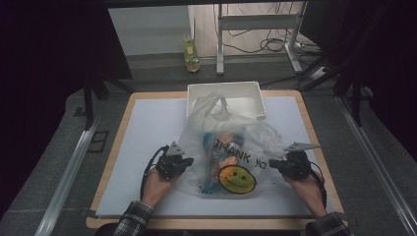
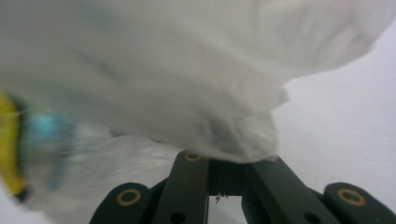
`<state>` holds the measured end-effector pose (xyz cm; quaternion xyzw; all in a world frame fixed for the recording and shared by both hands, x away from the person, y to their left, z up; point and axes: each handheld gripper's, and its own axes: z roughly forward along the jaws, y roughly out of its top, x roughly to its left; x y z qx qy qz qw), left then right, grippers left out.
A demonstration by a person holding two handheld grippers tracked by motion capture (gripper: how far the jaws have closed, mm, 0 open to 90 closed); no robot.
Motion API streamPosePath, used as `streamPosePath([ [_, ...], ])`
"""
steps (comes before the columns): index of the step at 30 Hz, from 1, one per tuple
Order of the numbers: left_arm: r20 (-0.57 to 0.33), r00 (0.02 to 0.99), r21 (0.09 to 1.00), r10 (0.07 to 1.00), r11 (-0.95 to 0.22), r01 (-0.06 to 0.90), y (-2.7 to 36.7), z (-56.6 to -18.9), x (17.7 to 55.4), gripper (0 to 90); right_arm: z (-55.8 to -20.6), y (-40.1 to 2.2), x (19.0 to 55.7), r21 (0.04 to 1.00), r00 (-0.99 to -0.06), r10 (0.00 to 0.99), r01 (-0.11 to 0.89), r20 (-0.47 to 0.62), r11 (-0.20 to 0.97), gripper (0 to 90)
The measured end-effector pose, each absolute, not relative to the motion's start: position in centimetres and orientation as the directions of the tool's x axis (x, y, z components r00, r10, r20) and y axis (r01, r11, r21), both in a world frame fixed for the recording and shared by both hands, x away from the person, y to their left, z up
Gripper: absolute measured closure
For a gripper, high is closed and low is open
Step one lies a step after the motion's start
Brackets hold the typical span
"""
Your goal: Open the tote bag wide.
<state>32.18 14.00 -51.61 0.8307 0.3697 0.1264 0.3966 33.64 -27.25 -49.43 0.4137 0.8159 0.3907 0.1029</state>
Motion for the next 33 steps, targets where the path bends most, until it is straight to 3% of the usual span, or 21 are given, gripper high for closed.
streamPosePath([
  [13, -0.073, 0.751, 0.823, 0.657, -0.385, 0.417, 13.1, -46.0, 31.0, 89.1, -45.2, -26.1, 31.5, 0.762, -0.696, 0.696, 0.544, 0.177, 0.351, 87.6],
  [21, -0.08, 0.799, 0.848, 0.596, -0.38, 0.369, 9.9, -42.1, 31.9, 88.6, -41.7, -25.3, 31.1, 0.782, -0.718, 0.685, 0.495, 0.123, 0.379, 87.7],
  [30, -0.06, 0.769, 0.823, 0.636, -0.405, 0.399, 8.3, -43.7, 34.3, 88.5, -41.3, -26.1, 34.7, 0.784, -0.645, 0.761, 0.506, 0.068, 0.359, 88.2],
  [33, -0.076, 0.757, 0.814, 0.649, -0.398, 0.423, 8.5, -44.7, 35.1, 88.5, -43.9, -26.7, 37.1, 0.749, -0.595, 0.797, 0.572, 0.098, 0.335, 88.2],
])
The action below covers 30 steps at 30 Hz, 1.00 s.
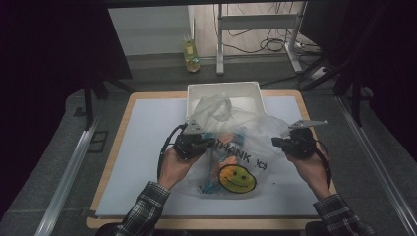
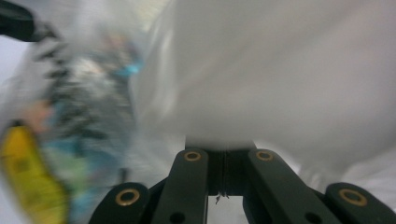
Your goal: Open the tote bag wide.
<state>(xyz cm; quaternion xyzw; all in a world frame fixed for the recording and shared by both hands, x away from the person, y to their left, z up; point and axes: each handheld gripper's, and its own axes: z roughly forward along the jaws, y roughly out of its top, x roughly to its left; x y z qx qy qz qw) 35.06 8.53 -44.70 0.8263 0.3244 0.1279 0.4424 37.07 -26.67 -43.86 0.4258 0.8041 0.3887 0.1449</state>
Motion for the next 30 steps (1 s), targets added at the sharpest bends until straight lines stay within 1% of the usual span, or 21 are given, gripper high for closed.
streamPosePath([
  [1, -0.083, 0.754, 0.809, 0.652, -0.397, 0.433, 8.7, -45.2, 35.3, 88.5, -44.7, -26.8, 37.5, 0.737, -0.587, 0.803, 0.587, 0.101, 0.336, 88.3],
  [2, -0.083, 0.754, 0.809, 0.652, -0.397, 0.433, 8.7, -45.2, 35.3, 88.5, -44.7, -26.8, 37.5, 0.737, -0.587, 0.803, 0.587, 0.101, 0.336, 88.3],
  [3, -0.085, 0.751, 0.805, 0.655, -0.399, 0.439, 8.7, -45.5, 35.4, 88.5, -46.5, -26.9, 38.1, 0.714, -0.573, 0.81, 0.618, 0.123, 0.328, 88.4],
  [4, -0.085, 0.751, 0.805, 0.655, -0.399, 0.439, 8.7, -45.5, 35.4, 88.4, -46.5, -26.9, 38.1, 0.714, -0.573, 0.81, 0.618, 0.123, 0.328, 88.4],
  [5, -0.085, 0.747, 0.802, 0.659, -0.4, 0.444, 8.8, -45.7, 35.5, 88.4, -48.2, -27.0, 38.3, 0.683, -0.566, 0.814, 0.648, 0.135, 0.337, 88.4],
  [6, -0.081, 0.746, 0.799, 0.661, -0.404, 0.446, 8.9, -45.8, 35.5, 88.1, -49.0, -27.0, 38.3, 0.668, -0.562, 0.815, 0.66, 0.138, 0.342, 88.4],
  [7, -0.081, 0.746, 0.799, 0.661, -0.404, 0.446, 8.9, -45.8, 35.5, 88.1, -49.0, -27.0, 38.3, 0.668, -0.562, 0.815, 0.66, 0.138, 0.342, 88.4],
  [9, -0.074, 0.73, 0.788, 0.68, -0.409, 0.461, 9.4, -46.5, 35.6, 88.1, -50.7, -27.0, 37.8, 0.636, -0.564, 0.813, 0.684, 0.147, 0.359, 88.3],
  [10, -0.074, 0.73, 0.788, 0.68, -0.409, 0.461, 9.4, -46.5, 35.6, 88.1, -50.7, -27.0, 37.8, 0.636, -0.564, 0.813, 0.684, 0.147, 0.359, 88.3],
  [12, -0.071, 0.71, 0.766, 0.701, -0.418, 0.489, 10.2, -47.9, 35.8, 88.1, -51.5, -27.1, 36.9, 0.631, -0.576, 0.803, 0.682, 0.154, 0.369, 88.3],
  [14, -0.079, 0.701, 0.754, 0.709, -0.417, 0.507, 10.4, -48.5, 35.8, 88.2, -51.6, -27.3, 36.4, 0.63, -0.583, 0.795, 0.683, 0.166, 0.369, 88.3],
  [18, -0.075, 0.669, 0.695, 0.739, -0.442, 0.567, 11.4, -51.7, 35.9, 88.2, -51.6, -27.4, 35.3, 0.628, -0.605, 0.779, 0.674, 0.166, 0.39, 88.3],
  [23, -0.084, 0.642, 0.667, 0.762, -0.435, 0.604, 12.8, -53.5, 35.7, 88.3, -51.6, -27.6, 34.0, 0.626, -0.62, 0.766, 0.668, 0.17, 0.402, 88.3],
  [25, -0.102, 0.634, 0.665, 0.767, -0.421, 0.617, 13.3, -53.5, 35.5, 88.6, -51.6, -27.8, 33.5, 0.628, -0.627, 0.762, 0.661, 0.161, 0.411, 88.3],
  [28, -0.069, 0.638, 0.658, 0.767, -0.446, 0.607, 13.6, -53.4, 34.9, 88.9, -51.6, -28.2, 32.7, 0.632, -0.634, 0.754, 0.658, 0.17, 0.411, 88.4],
  [30, -0.066, 0.637, 0.656, 0.768, -0.447, 0.608, 13.9, -53.4, 34.7, 89.0, -51.6, -28.6, 32.1, 0.631, -0.635, 0.754, 0.657, 0.168, 0.413, 88.5],
])
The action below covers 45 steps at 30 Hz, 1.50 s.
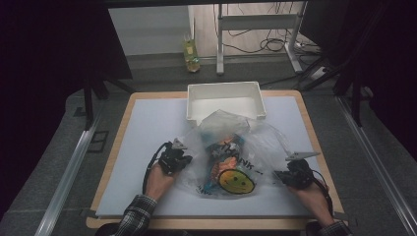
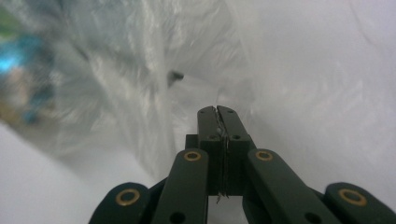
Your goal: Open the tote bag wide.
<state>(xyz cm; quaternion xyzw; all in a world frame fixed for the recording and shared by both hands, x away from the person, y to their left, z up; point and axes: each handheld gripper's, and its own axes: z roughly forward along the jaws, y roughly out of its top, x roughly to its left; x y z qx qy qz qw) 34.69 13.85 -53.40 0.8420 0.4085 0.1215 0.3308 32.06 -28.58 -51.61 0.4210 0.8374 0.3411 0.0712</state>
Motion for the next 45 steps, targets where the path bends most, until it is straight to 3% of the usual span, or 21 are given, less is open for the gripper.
streamPosePath([
  [8, -0.047, 0.621, 0.636, 0.782, -0.456, 0.622, 16.5, -53.3, 32.3, 89.0, -51.4, -29.9, 28.9, 0.614, -0.654, 0.739, 0.654, 0.164, 0.442, 88.9],
  [13, -0.044, 0.624, 0.654, 0.781, -0.449, 0.609, 16.4, -52.7, 32.0, 89.0, -50.6, -29.6, 28.8, 0.621, -0.659, 0.734, 0.646, 0.161, 0.443, 88.9],
  [21, -0.079, 0.672, 0.714, 0.736, -0.429, 0.553, 15.1, -50.1, 31.2, 89.0, -46.8, -27.1, 31.2, 0.689, -0.702, 0.701, 0.572, 0.129, 0.446, 88.9],
  [30, -0.104, 0.736, 0.766, 0.669, -0.419, 0.488, 13.4, -46.9, 30.2, 88.8, -43.9, -23.7, 36.5, 0.731, -0.701, 0.707, 0.531, 0.094, 0.429, 88.9],
  [38, -0.111, 0.782, 0.781, 0.613, -0.433, 0.45, 11.6, -45.4, 30.1, 88.2, -45.3, -21.9, 41.2, 0.686, -0.647, 0.758, 0.587, 0.077, 0.431, 88.9],
  [45, -0.091, 0.803, 0.786, 0.589, -0.453, 0.421, 10.8, -44.4, 29.9, 87.9, -45.5, -21.2, 40.2, 0.704, -0.693, 0.697, 0.589, 0.185, 0.398, 89.0],
])
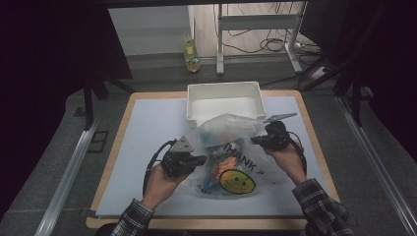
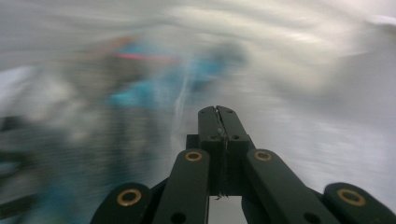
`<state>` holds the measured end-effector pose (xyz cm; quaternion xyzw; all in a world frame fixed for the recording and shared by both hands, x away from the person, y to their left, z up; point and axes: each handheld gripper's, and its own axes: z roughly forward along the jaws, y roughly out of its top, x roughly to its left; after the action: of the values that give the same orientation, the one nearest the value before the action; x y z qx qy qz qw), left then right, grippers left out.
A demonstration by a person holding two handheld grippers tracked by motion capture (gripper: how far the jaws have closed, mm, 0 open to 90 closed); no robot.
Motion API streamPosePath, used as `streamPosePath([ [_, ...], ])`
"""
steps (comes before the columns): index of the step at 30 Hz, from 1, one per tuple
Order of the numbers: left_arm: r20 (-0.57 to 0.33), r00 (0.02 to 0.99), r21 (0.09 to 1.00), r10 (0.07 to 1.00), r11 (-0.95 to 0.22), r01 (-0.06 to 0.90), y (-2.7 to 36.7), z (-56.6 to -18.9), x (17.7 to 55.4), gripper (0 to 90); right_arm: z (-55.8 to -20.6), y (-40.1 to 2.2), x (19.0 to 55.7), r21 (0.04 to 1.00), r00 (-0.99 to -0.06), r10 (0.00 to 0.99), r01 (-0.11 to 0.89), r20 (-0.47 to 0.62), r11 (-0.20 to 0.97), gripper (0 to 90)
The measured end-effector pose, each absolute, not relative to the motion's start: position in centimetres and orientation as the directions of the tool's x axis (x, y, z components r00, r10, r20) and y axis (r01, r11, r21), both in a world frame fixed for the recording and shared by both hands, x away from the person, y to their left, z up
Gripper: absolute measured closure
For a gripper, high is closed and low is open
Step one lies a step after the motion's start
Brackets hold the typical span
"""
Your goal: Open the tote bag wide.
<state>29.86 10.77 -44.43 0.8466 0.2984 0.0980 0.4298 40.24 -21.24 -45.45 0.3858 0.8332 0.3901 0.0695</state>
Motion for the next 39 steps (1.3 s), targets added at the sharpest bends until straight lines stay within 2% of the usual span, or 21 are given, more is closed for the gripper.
streamPosePath([
  [7, -0.094, 0.822, 0.814, 0.561, -0.432, 0.389, 9.1, -42.2, 29.9, 87.5, -44.2, -18.6, 36.7, 0.714, -0.778, 0.591, 0.538, 0.215, 0.448, 88.9],
  [16, -0.055, 0.842, 0.837, 0.537, -0.435, 0.333, 6.6, -39.5, 31.1, 86.7, -44.8, -15.2, 35.6, 0.725, -0.812, 0.536, 0.51, 0.229, 0.463, 89.0],
  [21, -0.02, 0.826, 0.839, 0.563, -0.44, 0.321, 4.6, -38.7, 33.3, 86.0, -44.5, -14.7, 35.0, 0.736, -0.828, 0.517, 0.488, 0.218, 0.47, 89.0],
  [25, -0.024, 0.801, 0.821, 0.598, -0.446, 0.358, 4.0, -39.3, 35.2, 86.0, -44.3, -14.8, 34.7, 0.742, -0.832, 0.506, 0.484, 0.228, 0.463, 89.0],
  [29, 0.029, 0.743, 0.757, 0.669, -0.5, 0.42, 3.8, -41.6, 37.6, 86.1, -44.2, -15.1, 34.1, 0.748, -0.843, 0.478, 0.479, 0.247, 0.459, 89.0],
  [33, 0.062, 0.696, 0.718, 0.715, -0.516, 0.467, 4.8, -43.1, 38.2, 86.0, -44.1, -15.1, 33.8, 0.748, -0.852, 0.45, 0.477, 0.266, 0.461, 89.0],
  [39, 0.063, 0.654, 0.681, 0.754, -0.512, 0.524, 7.0, -44.6, 38.1, 86.0, -44.5, -14.1, 33.0, 0.736, -0.871, 0.412, 0.461, 0.268, 0.496, 89.0],
])
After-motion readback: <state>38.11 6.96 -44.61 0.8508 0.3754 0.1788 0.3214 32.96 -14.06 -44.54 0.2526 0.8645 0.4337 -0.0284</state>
